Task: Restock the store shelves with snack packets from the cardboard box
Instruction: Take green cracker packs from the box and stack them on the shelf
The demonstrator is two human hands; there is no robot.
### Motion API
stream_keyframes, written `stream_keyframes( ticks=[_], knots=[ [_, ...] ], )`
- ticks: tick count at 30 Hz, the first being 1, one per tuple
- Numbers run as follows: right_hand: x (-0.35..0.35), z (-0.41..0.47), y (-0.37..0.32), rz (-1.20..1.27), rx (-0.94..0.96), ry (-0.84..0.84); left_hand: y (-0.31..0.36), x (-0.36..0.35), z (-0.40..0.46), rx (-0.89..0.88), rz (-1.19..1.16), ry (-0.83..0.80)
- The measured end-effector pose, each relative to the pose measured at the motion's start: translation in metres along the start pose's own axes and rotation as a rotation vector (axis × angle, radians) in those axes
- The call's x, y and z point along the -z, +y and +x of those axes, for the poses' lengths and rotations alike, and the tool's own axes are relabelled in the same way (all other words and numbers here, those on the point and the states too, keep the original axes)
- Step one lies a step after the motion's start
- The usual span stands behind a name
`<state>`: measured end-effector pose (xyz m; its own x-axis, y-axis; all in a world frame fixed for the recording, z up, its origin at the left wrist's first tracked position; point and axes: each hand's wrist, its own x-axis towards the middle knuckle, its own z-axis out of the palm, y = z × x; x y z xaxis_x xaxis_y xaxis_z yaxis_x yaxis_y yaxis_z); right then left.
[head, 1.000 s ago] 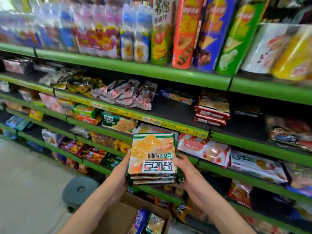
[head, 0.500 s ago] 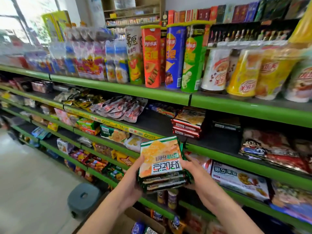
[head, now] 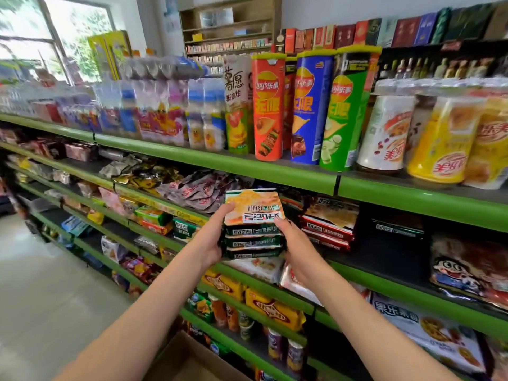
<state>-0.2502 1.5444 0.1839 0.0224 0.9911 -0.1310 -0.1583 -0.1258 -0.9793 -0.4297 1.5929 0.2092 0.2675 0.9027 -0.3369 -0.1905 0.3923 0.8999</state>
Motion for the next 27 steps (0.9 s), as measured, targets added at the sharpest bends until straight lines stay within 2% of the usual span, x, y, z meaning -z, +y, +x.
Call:
stream_keyframes(
  ticks=[4, 7, 10, 17, 20, 27],
  knots=[
    [-0.009, 0.040, -0.014, -0.066, 0.036, 0.148, 0.035, -0.002, 0.050, -0.015, 0.053, -0.035],
    [-0.006, 0.070, -0.008, -0.128, -0.049, 0.254, 0.041, -0.005, 0.087, 0.000, 0.121, -0.022],
    [-0.004, 0.086, 0.003, -0.252, -0.108, 0.286, 0.036, -0.006, 0.115, -0.029, 0.219, 0.036],
    [-0.001, 0.093, 0.012, -0.359, -0.015, 0.369, 0.032, 0.000, 0.137, -0.094, 0.319, 0.075],
    [-0.006, 0.090, 0.010, -0.373, 0.023, 0.357, 0.038, 0.000, 0.130, -0.171, 0.345, 0.109],
    [-0.016, 0.065, 0.005, -0.560, 0.151, 0.405, 0.048, -0.006, 0.102, -0.435, 0.622, 0.184]
  ],
)
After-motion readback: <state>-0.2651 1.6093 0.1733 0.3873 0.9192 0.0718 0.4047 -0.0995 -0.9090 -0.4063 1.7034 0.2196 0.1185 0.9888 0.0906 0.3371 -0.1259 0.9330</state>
